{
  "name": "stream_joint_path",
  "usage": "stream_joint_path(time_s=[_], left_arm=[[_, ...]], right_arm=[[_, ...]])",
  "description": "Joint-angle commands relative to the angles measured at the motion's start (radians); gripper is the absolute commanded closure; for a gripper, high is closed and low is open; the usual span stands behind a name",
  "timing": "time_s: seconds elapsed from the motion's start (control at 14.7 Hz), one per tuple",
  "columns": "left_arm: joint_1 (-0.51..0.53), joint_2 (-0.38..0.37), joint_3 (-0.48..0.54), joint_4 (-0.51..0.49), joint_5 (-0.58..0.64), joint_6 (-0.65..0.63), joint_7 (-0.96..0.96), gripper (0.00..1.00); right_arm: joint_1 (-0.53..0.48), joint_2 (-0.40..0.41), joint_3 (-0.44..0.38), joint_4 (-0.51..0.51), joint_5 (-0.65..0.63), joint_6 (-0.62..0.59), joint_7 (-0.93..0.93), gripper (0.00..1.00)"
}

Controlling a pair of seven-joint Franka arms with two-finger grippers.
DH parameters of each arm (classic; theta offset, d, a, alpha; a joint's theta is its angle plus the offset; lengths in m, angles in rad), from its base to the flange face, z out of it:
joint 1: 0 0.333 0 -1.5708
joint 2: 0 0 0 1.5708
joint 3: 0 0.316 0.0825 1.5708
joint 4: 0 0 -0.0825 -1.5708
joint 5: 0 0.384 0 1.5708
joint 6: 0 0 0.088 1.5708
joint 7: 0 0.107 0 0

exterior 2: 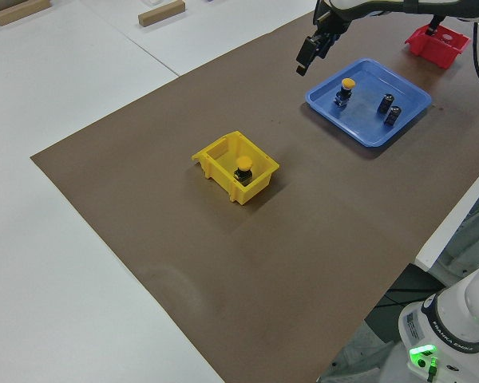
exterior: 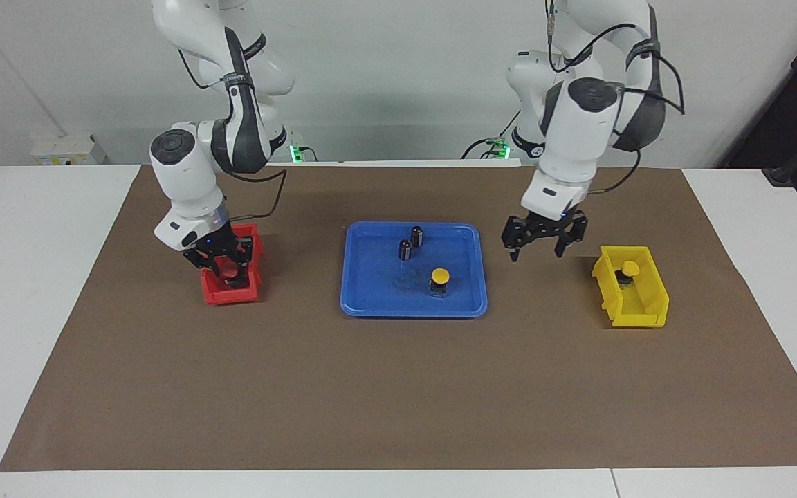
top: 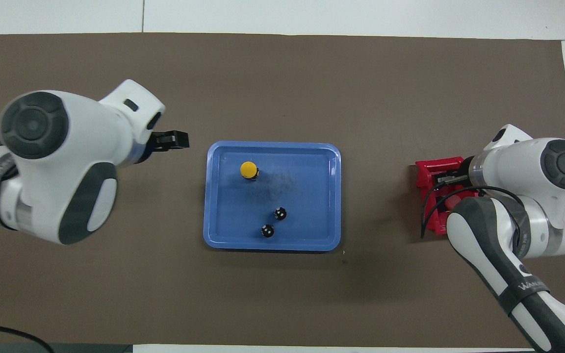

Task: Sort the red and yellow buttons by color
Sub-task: 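Grasp the second yellow button with the left gripper while the right gripper withdraws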

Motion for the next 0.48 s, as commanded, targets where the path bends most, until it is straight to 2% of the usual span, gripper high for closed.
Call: stream_joint_path(time_s=[0.0, 0.2, 0.27, 0.41], left_arm=[[-0.059, 0.101, 0.014, 0.047, -0.01, 0.049, -0.049, 0.03], [-0.125, 0.141, 0.017, 0.05, -0.071, 0.12, -0.068, 0.05], [-0.127, 0.158, 0.015, 0.05, -0.071, 0.132, -0.071, 0.05], [-0.152, 0.188, 0.017, 0.061, -0.073, 0.149, -0.071, 0.06]], right_arm=[[-0.028, 0.023, 0.013, 0.14, 0.017, -0.154, -0.046, 0.46], [-0.028, 0.012, 0.013, 0.242, 0.017, -0.273, -0.048, 0.42], [-0.027, 0.008, 0.013, 0.3, 0.017, -0.348, -0.045, 0.36], [-0.027, -0.011, 0.012, 0.415, 0.017, -0.49, -0.04, 0.16]])
